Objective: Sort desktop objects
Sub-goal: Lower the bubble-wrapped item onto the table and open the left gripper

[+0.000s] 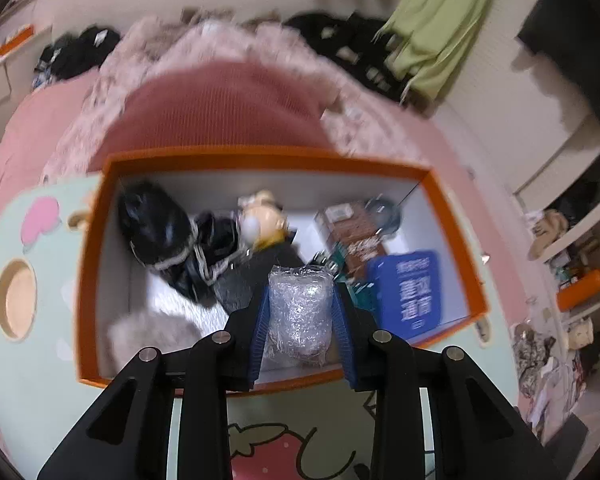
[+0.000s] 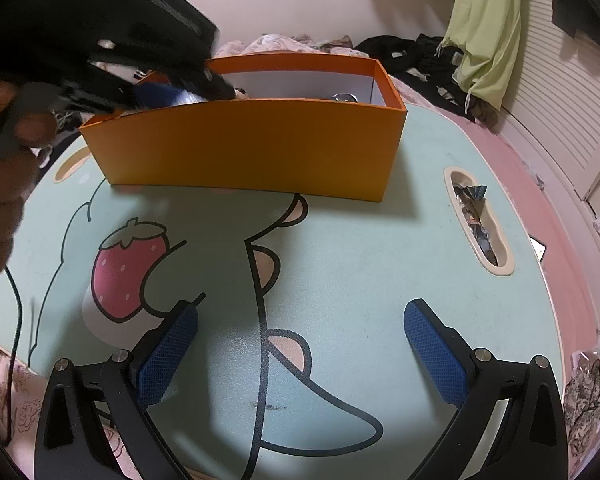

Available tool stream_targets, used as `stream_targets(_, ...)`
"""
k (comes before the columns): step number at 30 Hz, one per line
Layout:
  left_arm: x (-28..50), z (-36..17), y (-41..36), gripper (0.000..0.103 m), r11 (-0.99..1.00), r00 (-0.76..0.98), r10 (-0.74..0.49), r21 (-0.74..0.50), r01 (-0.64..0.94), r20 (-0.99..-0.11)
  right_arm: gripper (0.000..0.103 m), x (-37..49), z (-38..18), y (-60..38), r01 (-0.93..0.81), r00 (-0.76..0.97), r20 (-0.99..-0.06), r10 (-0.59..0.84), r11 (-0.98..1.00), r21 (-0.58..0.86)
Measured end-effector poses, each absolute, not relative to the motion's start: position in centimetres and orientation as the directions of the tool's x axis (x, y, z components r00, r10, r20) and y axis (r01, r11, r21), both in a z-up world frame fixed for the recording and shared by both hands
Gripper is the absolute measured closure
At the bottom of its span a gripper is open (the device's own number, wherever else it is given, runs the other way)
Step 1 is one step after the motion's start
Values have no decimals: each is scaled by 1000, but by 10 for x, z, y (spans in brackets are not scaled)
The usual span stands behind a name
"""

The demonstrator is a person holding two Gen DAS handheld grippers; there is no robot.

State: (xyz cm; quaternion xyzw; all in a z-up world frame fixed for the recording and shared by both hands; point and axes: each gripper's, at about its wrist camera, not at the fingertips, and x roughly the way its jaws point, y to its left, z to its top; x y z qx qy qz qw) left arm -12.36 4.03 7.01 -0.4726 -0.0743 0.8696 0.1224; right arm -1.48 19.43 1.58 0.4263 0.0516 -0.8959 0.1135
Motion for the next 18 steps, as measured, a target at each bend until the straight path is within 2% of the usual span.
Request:
stream_targets(6, -68, 115, 30, 71, -924, -619, 383, -292, -249, -685, 0, -15, 13, 202, 248, -611, -775, -161, -969, 6)
stream_targets(10, -43, 103, 24, 71, -925, -607, 377, -261, -275, -699, 0, -14, 13, 202, 248, -611, -775, -161, -969, 6)
stream_targets(15, -42, 62, 21, 69, -931, -585, 364, -274, -240, -725, 0, -14, 13, 201, 248, -611, -775, -162, -969, 7)
stream_targets(18, -44, 54, 22, 55, -933, -583, 359, -277, -229, -728, 0, -14, 13, 202, 248, -611, -775, -162, -969, 7)
